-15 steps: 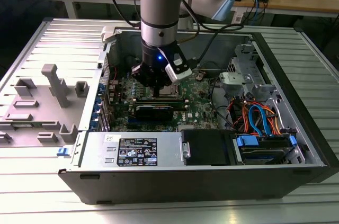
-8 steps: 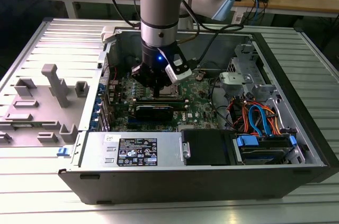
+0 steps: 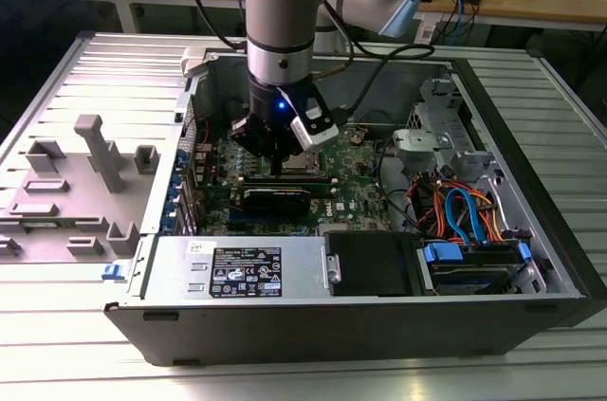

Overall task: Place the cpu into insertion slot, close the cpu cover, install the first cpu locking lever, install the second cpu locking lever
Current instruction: 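Install the second cpu locking lever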

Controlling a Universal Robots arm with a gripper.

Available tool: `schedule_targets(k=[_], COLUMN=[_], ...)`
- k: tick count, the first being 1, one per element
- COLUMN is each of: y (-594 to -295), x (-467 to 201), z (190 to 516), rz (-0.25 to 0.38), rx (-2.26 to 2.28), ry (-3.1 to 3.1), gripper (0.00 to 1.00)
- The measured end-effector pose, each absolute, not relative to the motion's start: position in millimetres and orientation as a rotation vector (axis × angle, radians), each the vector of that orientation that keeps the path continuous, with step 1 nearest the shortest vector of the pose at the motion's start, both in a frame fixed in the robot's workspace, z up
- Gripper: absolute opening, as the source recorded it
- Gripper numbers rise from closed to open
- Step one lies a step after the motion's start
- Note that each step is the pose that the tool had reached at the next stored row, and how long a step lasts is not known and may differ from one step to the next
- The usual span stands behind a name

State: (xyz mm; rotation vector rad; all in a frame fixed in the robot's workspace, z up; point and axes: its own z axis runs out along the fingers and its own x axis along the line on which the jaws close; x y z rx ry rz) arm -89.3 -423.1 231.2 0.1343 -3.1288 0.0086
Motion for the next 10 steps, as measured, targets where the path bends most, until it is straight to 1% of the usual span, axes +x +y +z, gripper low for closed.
schedule_targets(k=[10], y=[-423.1], x=[-91.9], z=[225.3], rz=[0.003], rx=[0.145], ry=[-3.13], gripper=[0.11])
